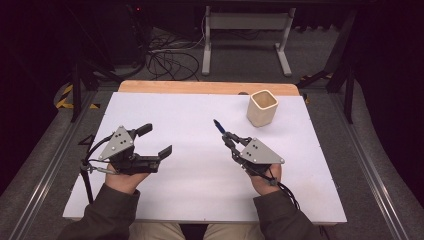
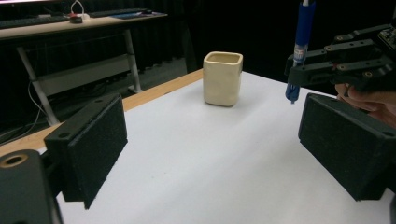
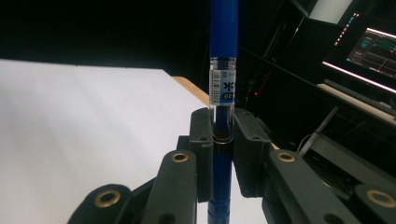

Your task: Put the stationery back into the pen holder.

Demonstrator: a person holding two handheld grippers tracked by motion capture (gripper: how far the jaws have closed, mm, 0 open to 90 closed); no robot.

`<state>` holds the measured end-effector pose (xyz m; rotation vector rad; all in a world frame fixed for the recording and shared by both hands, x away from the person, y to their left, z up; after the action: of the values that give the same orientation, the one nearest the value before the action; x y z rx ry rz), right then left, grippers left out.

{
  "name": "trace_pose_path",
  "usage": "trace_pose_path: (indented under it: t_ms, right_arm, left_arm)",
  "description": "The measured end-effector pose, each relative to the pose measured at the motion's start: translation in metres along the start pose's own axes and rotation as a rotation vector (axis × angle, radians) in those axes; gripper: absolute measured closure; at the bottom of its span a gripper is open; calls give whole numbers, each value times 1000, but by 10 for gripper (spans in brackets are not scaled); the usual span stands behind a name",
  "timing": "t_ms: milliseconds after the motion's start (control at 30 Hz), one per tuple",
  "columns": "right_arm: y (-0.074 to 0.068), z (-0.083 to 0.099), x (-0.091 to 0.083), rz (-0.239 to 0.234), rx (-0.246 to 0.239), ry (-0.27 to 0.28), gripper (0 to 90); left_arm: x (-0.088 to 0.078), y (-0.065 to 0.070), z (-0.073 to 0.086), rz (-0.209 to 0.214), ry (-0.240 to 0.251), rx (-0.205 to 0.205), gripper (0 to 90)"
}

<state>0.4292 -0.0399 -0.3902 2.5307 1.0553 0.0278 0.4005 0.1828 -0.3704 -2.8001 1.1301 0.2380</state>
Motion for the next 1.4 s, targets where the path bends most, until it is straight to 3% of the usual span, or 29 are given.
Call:
trace_pose_path:
  t_ms: [67, 333, 433, 667, 1100, 1400]
  right_arm:
    - [4, -1, 0, -1, 42, 13, 796]
    - [17, -5, -1, 20, 115, 33, 797]
    - [23, -8, -1, 38, 122, 36, 797]
    - [39, -13, -1, 67, 184, 80, 797]
    - [79, 2, 15, 145, 266, 89, 798]
    - [117, 17, 27, 215, 314, 69, 798]
  left_arm:
    - [-1, -1, 0, -1, 2, 3, 76]
    - [-5, -4, -1, -5, 21, 15, 52]
    - [-5, -3, 0, -2, 19, 14, 50]
    - [-7, -4, 1, -1, 14, 8, 41]
    - [-8, -3, -1, 5, 17, 14, 38]
    - [-9, -4, -2, 3, 23, 14, 40]
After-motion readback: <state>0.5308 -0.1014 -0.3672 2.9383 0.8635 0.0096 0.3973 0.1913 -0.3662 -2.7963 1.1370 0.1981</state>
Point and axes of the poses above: each handheld gripper's, and its own axes: x roughly forward along the jaws, z roughly out of its underside, y roughly to its right, the point moved 9 cm from there along x, roughly forward along the jaws, and after that the axes turned 1 degree about -z, right-handed, at the moved point
